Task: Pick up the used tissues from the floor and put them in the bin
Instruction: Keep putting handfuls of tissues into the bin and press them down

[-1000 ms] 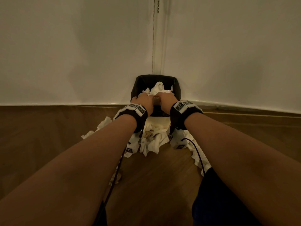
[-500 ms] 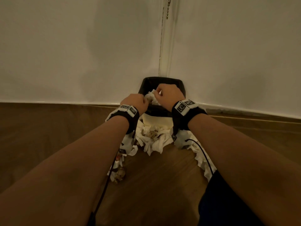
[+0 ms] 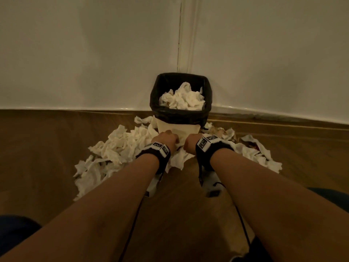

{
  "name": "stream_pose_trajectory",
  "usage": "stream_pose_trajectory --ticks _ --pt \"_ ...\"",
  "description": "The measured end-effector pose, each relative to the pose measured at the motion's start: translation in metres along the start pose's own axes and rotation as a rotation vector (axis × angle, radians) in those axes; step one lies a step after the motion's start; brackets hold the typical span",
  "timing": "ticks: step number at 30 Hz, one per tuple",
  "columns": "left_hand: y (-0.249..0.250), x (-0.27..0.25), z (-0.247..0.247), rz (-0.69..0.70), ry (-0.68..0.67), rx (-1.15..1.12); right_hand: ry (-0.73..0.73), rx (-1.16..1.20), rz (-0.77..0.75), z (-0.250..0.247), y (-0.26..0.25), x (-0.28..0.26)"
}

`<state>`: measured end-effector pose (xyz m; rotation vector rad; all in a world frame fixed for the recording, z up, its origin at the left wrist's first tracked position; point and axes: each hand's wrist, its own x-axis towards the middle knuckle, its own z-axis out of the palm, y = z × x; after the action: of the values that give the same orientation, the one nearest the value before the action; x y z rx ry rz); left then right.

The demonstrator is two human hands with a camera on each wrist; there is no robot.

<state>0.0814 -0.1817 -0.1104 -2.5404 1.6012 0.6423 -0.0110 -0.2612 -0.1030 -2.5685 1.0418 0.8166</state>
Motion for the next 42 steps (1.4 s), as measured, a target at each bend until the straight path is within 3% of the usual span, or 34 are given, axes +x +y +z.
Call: stream_pose_trajectory --ticks 8,17,20,23,25,29,31,37,42 --pt "-0.008 0.005 0.044 -0.075 0.016 0.007 -0.104 0.205 -0.042 0.058 0.001 0.027" --pt "-0.009 0.015 0.066 0.004 -0.146 0.062 -0.153 0.155 -0.049 0.08 -0.013 0.035" --pt "-0.013 0.013 0.072 0.006 -0.095 0.042 -0.171 0.283 -0.039 0.091 -0.013 0.034" --pt "-0.018 0.014 0.077 0.028 -0.021 -0.054 -0.059 0.364 -0.061 0.1 -0.012 0.03" --pt "-0.021 0.016 0.081 0.041 -0.051 -0.031 -0.008 0.321 -0.097 0.102 -0.014 0.027" --pt "-0.016 0.018 0.087 0.029 -0.082 0.114 -0.079 0.209 -0.051 0.096 -0.022 0.03" --pt "-0.012 0.019 0.087 0.035 -0.07 0.151 -0.041 0.226 -0.024 0.09 -0.022 0.028" --pt "-0.011 0.02 0.088 0.007 0.007 0.092 0.239 0.492 0.098 0.086 -0.018 0.023" --pt "-0.013 0.017 0.089 -0.092 -0.035 0.095 0.289 0.72 0.248 0.08 -0.012 0.014"
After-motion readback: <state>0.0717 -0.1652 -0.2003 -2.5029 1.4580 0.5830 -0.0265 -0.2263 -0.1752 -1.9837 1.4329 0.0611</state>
